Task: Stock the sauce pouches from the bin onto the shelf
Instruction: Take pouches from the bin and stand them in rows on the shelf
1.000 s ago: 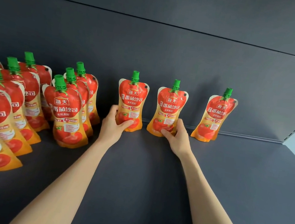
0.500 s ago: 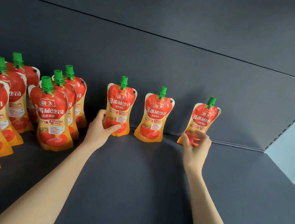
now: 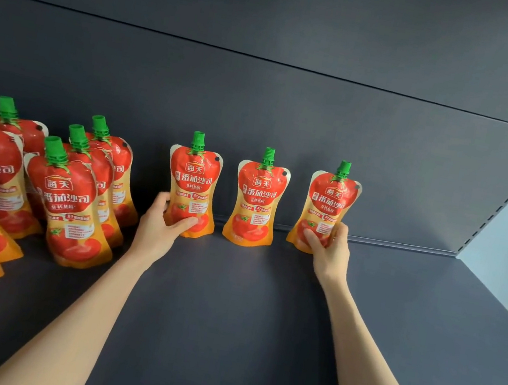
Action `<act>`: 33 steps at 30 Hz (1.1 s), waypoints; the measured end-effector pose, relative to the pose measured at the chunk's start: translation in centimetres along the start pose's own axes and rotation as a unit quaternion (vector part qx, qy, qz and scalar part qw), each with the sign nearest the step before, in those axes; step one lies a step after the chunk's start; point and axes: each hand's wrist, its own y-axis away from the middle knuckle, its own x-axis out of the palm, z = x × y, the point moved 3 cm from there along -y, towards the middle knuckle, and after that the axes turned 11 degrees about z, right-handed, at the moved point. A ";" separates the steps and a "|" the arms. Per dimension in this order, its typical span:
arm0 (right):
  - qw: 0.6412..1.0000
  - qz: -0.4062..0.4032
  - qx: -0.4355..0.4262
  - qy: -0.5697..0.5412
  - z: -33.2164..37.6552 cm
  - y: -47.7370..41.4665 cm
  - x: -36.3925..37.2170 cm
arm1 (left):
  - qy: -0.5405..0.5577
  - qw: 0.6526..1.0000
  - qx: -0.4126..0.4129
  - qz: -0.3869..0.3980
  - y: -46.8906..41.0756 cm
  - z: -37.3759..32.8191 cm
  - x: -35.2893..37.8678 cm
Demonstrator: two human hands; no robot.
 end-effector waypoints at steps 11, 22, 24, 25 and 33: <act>0.994 0.103 -0.006 -0.021 -0.5 0.1 0.0 | 0.000 1.000 -0.006 0.016 0.2 -0.2 0.0; 0.996 0.077 0.017 0.038 0.6 1.5 0.3 | -0.041 0.998 -0.038 0.021 0.8 -1.1 0.0; 0.996 0.071 0.025 0.042 0.9 2.1 0.2 | -0.045 0.998 -0.043 0.016 1.2 -1.3 0.0; 0.996 0.067 0.031 0.045 1.0 2.5 0.0 | -0.046 0.998 -0.045 0.014 1.5 -1.5 -0.1; 0.988 0.010 0.021 0.156 2.2 9.1 -2.3 | -0.112 0.993 -0.013 -0.018 7.5 -4.0 -0.3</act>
